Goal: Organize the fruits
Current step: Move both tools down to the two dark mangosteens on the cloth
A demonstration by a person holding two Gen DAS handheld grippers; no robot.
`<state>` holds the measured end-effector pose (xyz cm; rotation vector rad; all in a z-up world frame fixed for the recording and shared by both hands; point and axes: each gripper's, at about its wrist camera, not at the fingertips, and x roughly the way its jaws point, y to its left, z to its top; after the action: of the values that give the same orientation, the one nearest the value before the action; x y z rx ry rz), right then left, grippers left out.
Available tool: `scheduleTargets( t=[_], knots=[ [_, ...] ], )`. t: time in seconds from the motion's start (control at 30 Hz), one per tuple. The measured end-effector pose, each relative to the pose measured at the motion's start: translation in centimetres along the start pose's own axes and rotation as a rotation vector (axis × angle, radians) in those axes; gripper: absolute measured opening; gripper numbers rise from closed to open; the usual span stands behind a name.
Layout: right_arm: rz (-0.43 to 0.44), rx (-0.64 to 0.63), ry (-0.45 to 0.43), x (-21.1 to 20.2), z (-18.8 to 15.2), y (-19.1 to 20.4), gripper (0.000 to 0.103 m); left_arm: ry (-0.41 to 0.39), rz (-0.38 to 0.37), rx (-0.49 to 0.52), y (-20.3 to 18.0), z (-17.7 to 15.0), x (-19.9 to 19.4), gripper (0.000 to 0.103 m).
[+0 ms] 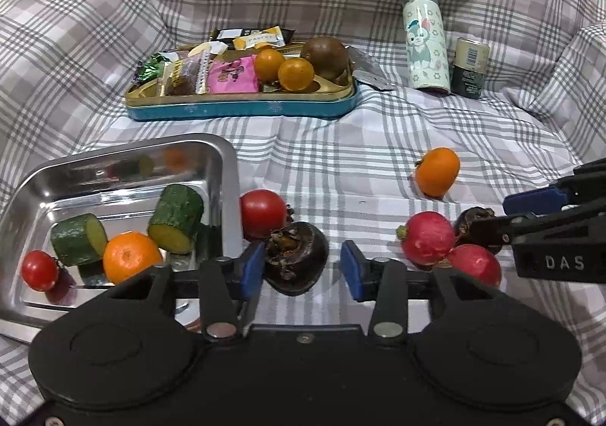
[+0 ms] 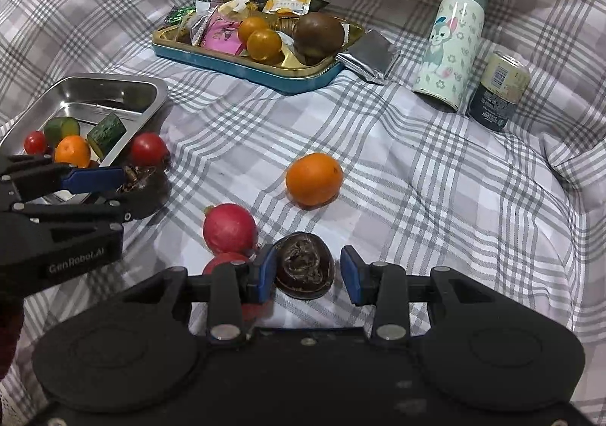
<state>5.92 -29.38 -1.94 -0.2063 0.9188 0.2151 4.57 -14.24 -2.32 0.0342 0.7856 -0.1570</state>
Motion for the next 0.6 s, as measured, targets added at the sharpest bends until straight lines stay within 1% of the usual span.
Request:
scheduleTargets(
  t=[0.07,0.2,0.27,0.33,0.4,0.47,0.53,0.6],
  knots=[
    [-0.015,0.020,-0.006,0.0,0.1,-0.4,0.039,-0.010,-0.013,-0.003,-0.2,0.1,0.0,0.055],
    [-0.052,0.093,-0.005,0.1,0.2,-1.5,0.039,-0.026,-0.074,0.001,-0.5,0.1,-0.4,0.055],
    [-0.051,0.110,-0.002,0.1,0.2,-1.8,0.039,-0.029,-0.075,0.009,-0.6,0.0,-0.4,0.055],
    [-0.054,0.101,-0.001,0.2,0.2,-1.5,0.039,-0.019,-0.063,-0.005,-0.3,-0.1,-0.1,0.055],
    [-0.057,0.079,0.003,0.3,0.1,-1.1,0.040,-0.005,-0.057,-0.042,0.2,-0.1,0.3,0.055],
    [-0.058,0.061,0.007,0.4,0.1,-0.8,0.040,-0.003,-0.074,-0.068,0.6,0.1,0.4,0.055],
    [-0.059,0.053,0.012,0.5,0.1,-0.6,0.040,0.018,-0.089,-0.084,0.6,0.3,0.8,0.055],
    [-0.059,0.052,0.016,0.6,0.1,-0.5,0.040,0.025,-0.088,-0.096,0.6,0.3,1.1,0.055]
  ],
)
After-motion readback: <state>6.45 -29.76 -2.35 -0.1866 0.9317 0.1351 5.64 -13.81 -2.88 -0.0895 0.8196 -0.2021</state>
